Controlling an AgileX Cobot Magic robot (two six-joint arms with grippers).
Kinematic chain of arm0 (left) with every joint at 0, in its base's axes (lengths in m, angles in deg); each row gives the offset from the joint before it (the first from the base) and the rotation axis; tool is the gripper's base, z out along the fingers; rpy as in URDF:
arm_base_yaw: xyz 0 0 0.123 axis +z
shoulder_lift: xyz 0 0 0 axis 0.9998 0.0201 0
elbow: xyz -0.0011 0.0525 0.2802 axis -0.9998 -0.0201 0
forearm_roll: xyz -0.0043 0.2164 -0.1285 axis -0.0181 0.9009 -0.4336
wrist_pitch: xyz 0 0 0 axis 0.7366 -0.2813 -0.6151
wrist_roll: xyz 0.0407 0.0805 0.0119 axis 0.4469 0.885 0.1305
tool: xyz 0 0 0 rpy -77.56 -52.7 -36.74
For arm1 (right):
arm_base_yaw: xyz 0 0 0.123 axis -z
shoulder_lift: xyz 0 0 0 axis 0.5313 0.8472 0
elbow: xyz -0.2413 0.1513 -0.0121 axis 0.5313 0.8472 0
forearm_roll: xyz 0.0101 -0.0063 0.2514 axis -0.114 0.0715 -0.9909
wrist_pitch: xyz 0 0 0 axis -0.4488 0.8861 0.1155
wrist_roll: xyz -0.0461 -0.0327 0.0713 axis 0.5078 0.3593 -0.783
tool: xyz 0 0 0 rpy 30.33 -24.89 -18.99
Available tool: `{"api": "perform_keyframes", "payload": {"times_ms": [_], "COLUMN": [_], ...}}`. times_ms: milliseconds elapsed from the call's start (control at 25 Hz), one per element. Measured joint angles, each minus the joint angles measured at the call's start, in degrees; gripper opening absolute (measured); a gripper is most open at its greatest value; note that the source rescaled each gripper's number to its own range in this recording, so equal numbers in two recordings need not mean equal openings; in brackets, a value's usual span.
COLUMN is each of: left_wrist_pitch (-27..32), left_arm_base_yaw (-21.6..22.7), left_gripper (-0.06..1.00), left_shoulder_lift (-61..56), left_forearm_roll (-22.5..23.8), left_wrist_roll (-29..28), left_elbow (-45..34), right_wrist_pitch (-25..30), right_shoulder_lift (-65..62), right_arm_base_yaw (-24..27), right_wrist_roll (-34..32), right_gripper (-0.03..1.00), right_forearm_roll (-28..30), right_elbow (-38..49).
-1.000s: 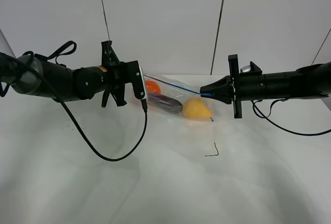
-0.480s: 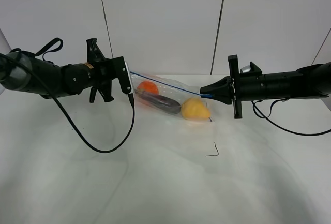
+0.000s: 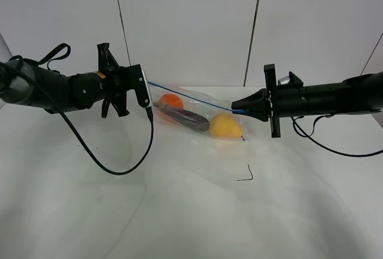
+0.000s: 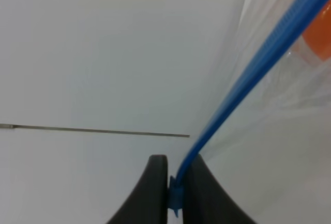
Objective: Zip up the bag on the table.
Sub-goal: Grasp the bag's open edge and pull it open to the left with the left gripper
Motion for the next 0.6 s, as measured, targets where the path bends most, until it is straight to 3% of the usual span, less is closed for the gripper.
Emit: {"api": "perform_keyframes", "payload": {"times_ms": [200, 320, 600], "left_wrist_pitch": [0.0, -0.2, -1.24], "left_arm_base_yaw": [0.0, 0.07, 0.97], "left_gripper": [0.0, 0.07, 0.63], "left_shoulder_lift": [0.0, 0.0, 0.05], "left_forearm_roll": [0.04, -0.07, -0.86], "left_wrist_roll": [0.0, -0.37, -9.41], "left_elbow": [0.0, 0.0, 0.0], "right_wrist_pitch": [0.0, 0.0, 0.24], "right_shoulder_lift": [0.0, 0.0, 0.0], "right_arm_base_yaw": [0.0, 0.0, 0.12], "right_wrist_roll": [0.0, 0.0, 0.0], "right_gripper": [0.0, 0.0, 0.0], "right_forearm_roll": [0.0, 0.25, 1.13], "right_elbow": [0.0, 0.0, 0.0]}}
